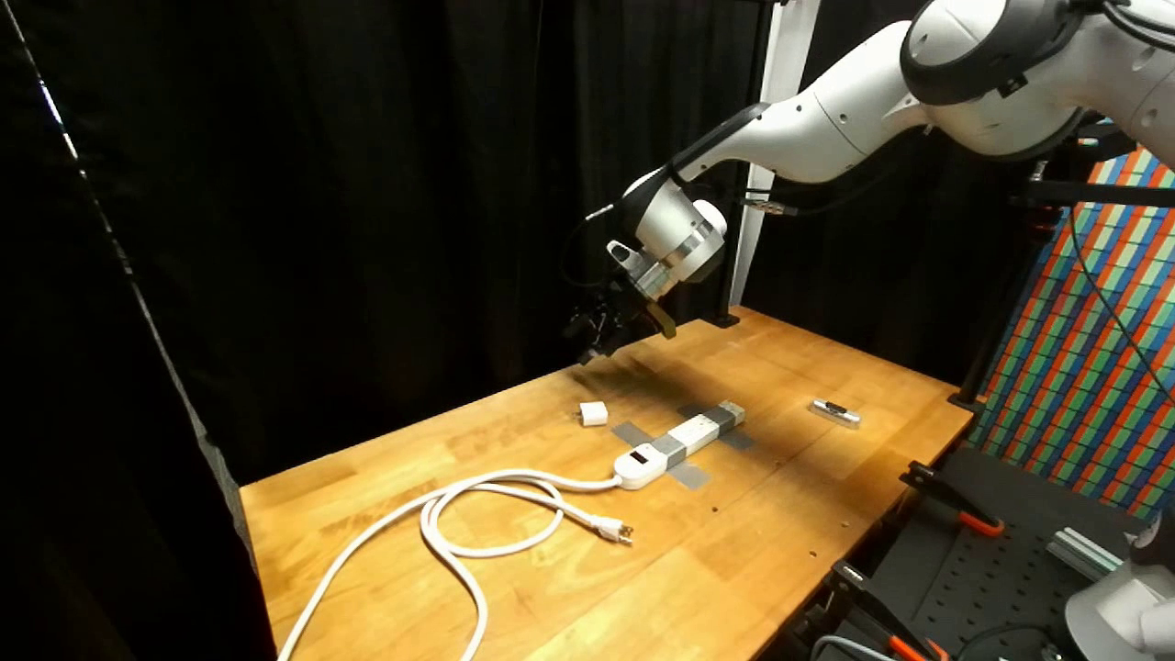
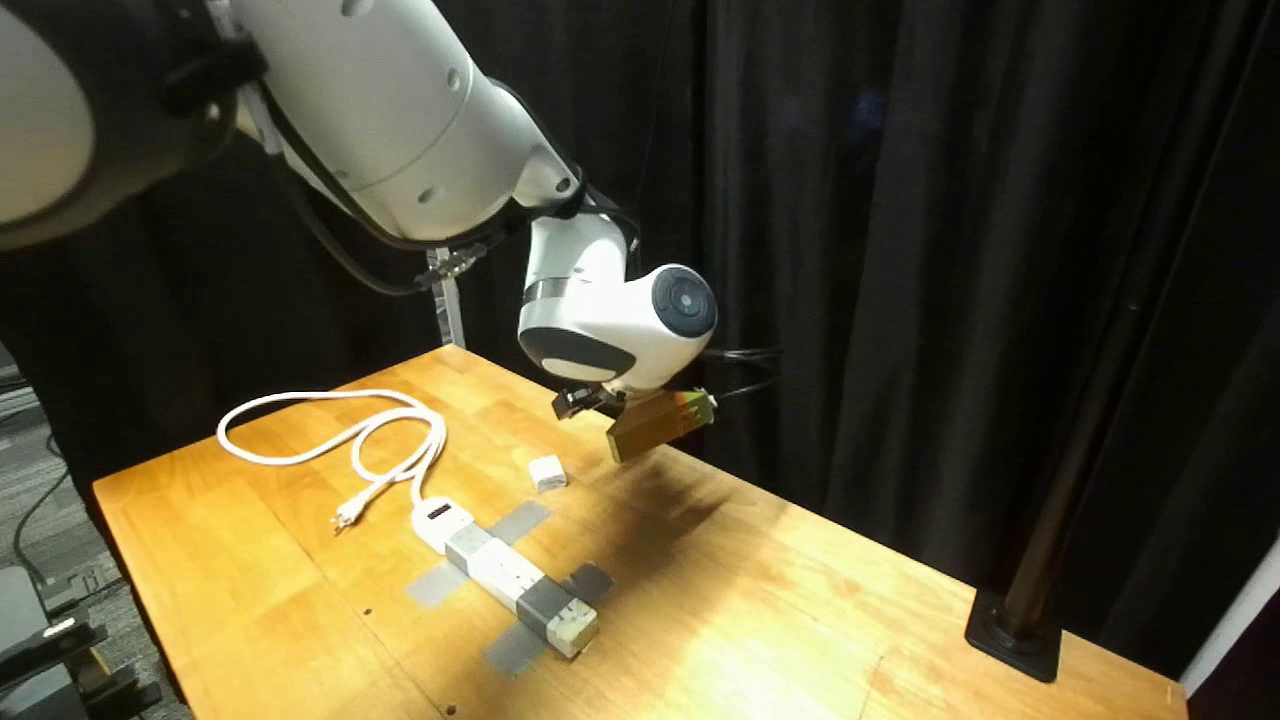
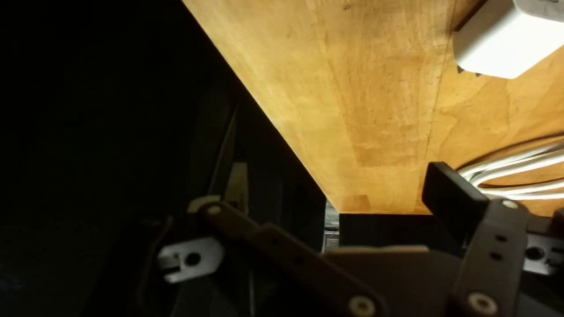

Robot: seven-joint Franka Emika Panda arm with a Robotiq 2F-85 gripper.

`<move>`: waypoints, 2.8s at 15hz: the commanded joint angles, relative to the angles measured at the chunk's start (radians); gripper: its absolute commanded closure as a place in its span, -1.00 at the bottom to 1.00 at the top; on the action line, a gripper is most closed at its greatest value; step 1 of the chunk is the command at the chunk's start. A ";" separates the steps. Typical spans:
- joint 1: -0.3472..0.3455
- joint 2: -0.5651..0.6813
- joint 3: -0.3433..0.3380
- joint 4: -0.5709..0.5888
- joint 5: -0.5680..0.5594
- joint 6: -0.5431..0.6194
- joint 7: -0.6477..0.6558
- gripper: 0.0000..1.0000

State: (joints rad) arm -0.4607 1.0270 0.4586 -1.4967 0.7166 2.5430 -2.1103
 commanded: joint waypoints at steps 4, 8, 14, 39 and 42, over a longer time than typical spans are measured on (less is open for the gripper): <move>-0.006 0.065 -0.042 0.073 0.068 -0.310 -0.050 -1.00; 0.010 0.080 -0.079 0.072 0.182 -0.356 -0.058 -1.00; 0.080 0.105 -0.144 0.057 0.419 -0.271 -0.121 -1.00; 0.333 -0.209 -0.437 -0.387 0.861 -0.095 -0.600 -1.00; 0.390 -0.269 -0.495 -0.453 0.751 -0.079 -0.509 -1.00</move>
State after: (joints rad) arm -0.1329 0.8586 0.0233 -1.8487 1.5456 2.4427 -2.6807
